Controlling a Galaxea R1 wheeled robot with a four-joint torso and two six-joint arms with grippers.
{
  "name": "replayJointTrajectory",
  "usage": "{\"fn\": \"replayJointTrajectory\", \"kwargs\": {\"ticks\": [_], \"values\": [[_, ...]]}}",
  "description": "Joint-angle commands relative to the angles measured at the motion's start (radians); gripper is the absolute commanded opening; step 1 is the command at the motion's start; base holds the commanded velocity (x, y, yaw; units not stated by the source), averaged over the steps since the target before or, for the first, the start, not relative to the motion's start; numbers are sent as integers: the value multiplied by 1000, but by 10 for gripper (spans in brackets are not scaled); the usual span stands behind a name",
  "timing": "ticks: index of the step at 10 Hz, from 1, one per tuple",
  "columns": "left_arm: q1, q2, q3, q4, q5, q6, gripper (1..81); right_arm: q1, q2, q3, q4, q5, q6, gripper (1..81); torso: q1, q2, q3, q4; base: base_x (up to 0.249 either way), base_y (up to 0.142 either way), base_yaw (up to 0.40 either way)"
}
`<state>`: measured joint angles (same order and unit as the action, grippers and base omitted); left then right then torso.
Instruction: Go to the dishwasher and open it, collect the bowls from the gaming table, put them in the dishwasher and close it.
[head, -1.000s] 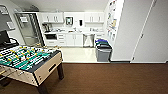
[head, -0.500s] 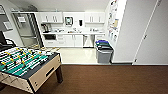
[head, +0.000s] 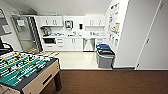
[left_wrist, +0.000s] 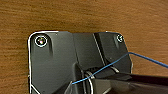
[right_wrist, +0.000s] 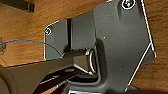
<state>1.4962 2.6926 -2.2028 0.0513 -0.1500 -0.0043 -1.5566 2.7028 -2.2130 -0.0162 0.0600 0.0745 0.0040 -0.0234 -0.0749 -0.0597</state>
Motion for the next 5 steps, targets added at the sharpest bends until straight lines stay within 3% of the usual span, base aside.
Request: {"fn": "replayJointTrajectory", "kwargs": {"ticks": [1, 2, 3, 4, 5], "values": [[-32, -17, 11, -4, 50, -2, 811, 34, -19, 10, -11, -58, -2, 811, 0, 0, -2, 0, 233, 0, 0], [-32, -17, 11, -4, 50, -2, 811, 34, -19, 9, -7, -58, -1, 811, -1, 0, 4, 0, 230, 0, 0], [-33, -17, 11, -4, 50, -2, 811, 34, -19, 9, -5, -58, -1, 811, -1, 0, 33, 97, 228, 0, 0], [-32, -17, 11, -4, 50, -2, 811, 38, -15, 9, -2, -58, -1, 811, -1, 0, 13, 104, 228, 0, 0], [-32, -19, 11, -4, 50, -2, 811, 42, -15, 9, -1, -58, -1, 811, -1, 0, 14, 25, 228, 0, 0]]}}
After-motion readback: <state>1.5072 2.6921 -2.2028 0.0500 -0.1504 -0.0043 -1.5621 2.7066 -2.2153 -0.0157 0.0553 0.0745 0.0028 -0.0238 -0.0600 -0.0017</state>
